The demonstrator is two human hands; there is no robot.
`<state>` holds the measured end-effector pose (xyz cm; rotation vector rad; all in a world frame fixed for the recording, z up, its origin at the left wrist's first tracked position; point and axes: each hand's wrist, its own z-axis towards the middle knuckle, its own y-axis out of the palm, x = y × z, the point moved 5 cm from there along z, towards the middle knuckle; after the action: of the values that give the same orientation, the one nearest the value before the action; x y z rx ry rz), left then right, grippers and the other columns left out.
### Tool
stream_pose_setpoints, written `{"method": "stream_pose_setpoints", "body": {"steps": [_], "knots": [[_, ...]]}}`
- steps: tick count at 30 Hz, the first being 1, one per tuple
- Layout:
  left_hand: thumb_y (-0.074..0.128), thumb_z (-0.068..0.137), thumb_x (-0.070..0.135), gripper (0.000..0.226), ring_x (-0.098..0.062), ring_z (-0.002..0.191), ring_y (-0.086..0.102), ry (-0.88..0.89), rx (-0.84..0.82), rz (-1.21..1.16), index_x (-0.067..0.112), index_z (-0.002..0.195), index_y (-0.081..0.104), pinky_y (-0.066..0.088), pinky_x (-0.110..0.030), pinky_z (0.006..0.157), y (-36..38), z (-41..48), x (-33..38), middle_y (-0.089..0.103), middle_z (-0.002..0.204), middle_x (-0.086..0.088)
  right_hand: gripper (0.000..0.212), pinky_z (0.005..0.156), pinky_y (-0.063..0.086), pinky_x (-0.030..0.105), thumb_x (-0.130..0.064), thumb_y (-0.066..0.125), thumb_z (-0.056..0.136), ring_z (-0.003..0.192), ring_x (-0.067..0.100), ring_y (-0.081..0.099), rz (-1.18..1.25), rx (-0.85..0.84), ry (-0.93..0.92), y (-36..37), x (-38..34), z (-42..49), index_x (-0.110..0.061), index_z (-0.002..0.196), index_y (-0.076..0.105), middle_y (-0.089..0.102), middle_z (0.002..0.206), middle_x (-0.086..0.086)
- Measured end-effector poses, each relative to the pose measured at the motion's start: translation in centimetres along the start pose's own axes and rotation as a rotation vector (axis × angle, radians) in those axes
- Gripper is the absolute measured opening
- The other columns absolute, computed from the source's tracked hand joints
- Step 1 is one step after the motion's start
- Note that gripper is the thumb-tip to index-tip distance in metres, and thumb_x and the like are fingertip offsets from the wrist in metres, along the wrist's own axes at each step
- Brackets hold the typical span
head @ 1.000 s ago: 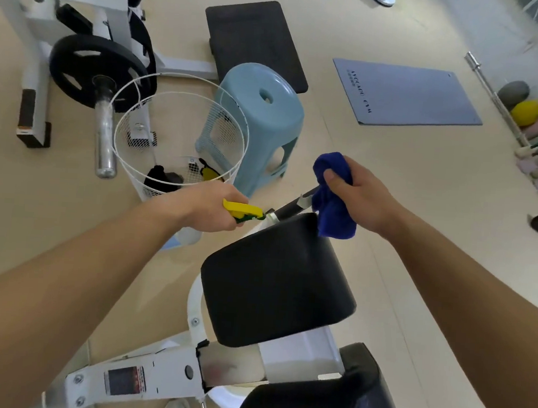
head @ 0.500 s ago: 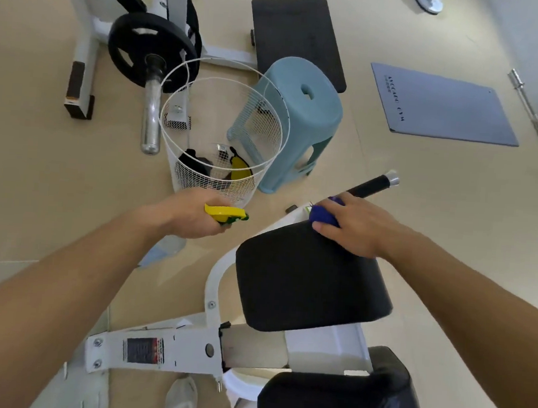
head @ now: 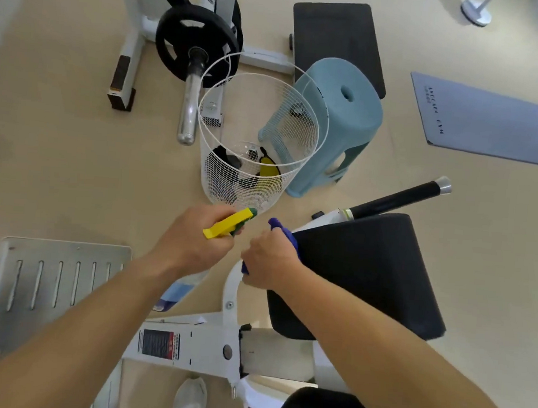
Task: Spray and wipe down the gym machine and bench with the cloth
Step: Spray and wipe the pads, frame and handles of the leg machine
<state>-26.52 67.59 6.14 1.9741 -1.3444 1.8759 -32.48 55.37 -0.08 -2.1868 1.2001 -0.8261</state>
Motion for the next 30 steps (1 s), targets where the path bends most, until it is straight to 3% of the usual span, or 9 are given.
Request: {"method": "stream_pose_setpoints", "body": {"steps": [2, 5, 8, 12, 17, 20, 24, 30], "knots": [[0.051, 0.07, 0.025, 0.025, -0.019, 0.074, 0.065, -0.004, 0.02, 0.006, 0.026, 0.086, 0.07, 0.055, -0.045, 0.07, 0.5, -0.6, -0.1, 0.071, 0.078, 0.005, 0.046, 0.067, 0.038, 0.035, -0.061, 0.041, 0.092, 0.083, 0.025, 0.056, 0.143, 0.058, 0.066, -0.8, 2.9, -1.3, -0.026, 0.109, 0.066, 0.06, 0.098, 0.001], [0.052, 0.07, 0.025, 0.025, -0.017, 0.073, 0.065, -0.043, 0.041, -0.018, 0.026, 0.087, 0.071, 0.055, -0.043, 0.07, 1.1, -1.6, 0.1, 0.072, 0.078, 0.006, 0.051, 0.066, 0.04, 0.033, -0.072, 0.038, 0.091, 0.08, 0.02, 0.057, 0.341, 0.046, 0.269, -1.8, 10.5, -4.9, -0.027, 0.095, 0.063, 0.06, 0.088, -0.003], [0.053, 0.072, 0.024, 0.024, -0.016, 0.072, 0.065, -0.071, 0.051, -0.049, 0.027, 0.087, 0.072, 0.055, -0.041, 0.069, 1.6, -2.5, 0.6, 0.072, 0.077, 0.007, 0.05, 0.069, 0.043, 0.034, -0.068, 0.038, 0.095, 0.087, 0.018, 0.06, 0.423, -0.08, 0.356, -1.6, 14.5, -7.2, -0.028, 0.11, 0.065, 0.066, 0.096, -0.003], [0.051, 0.073, 0.025, 0.023, -0.029, 0.072, 0.064, -0.101, 0.105, -0.079, 0.022, 0.085, 0.07, 0.055, -0.05, 0.069, 2.4, -4.0, -0.1, 0.071, 0.076, -0.002, 0.044, 0.083, 0.049, 0.038, -0.059, 0.04, 0.098, 0.104, 0.023, 0.061, 0.391, -0.061, 0.216, -1.9, 10.8, -4.8, -0.032, 0.128, 0.058, 0.067, 0.117, 0.0], [0.051, 0.071, 0.024, 0.023, -0.024, 0.074, 0.065, -0.195, 0.164, -0.119, 0.025, 0.084, 0.07, 0.055, -0.048, 0.071, 3.1, -6.7, -2.7, 0.071, 0.079, 0.001, 0.041, 0.075, 0.049, 0.039, -0.06, 0.041, 0.09, 0.086, 0.023, 0.058, 0.204, 0.048, 0.102, -1.7, 5.5, -1.3, -0.028, 0.102, 0.062, 0.063, 0.098, 0.001], [0.05, 0.07, 0.024, 0.022, -0.027, 0.074, 0.064, -0.24, 0.19, -0.108, 0.024, 0.083, 0.069, 0.055, -0.051, 0.071, 3.7, -8.5, -4.2, 0.07, 0.077, 0.0, 0.049, 0.07, 0.039, 0.037, -0.062, 0.037, 0.091, 0.083, 0.024, 0.053, -0.053, 0.04, 0.031, -1.0, 1.1, -0.5, -0.024, 0.1, 0.066, 0.059, 0.091, 0.0], [0.05, 0.073, 0.026, 0.021, -0.029, 0.074, 0.064, -0.262, 0.211, -0.109, 0.023, 0.083, 0.068, 0.055, -0.053, 0.069, 4.6, -10.3, -4.4, 0.07, 0.077, -0.001, 0.048, 0.098, 0.031, 0.048, -0.055, 0.036, 0.098, 0.109, 0.029, 0.049, -0.338, -0.079, -0.156, 2.2, -5.2, -3.1, -0.022, 0.113, 0.066, 0.064, 0.111, 0.002], [0.051, 0.075, 0.022, 0.022, -0.03, 0.071, 0.063, -0.238, 0.216, -0.148, 0.022, 0.085, 0.069, 0.055, -0.053, 0.066, 6.4, -11.5, -3.1, 0.07, 0.078, -0.003, 0.046, 0.101, 0.028, 0.05, -0.053, 0.038, 0.097, 0.114, 0.028, 0.047, -0.28, 0.069, -0.279, 4.5, -7.2, -8.6, -0.024, 0.112, 0.07, 0.062, 0.119, 0.0]]}}
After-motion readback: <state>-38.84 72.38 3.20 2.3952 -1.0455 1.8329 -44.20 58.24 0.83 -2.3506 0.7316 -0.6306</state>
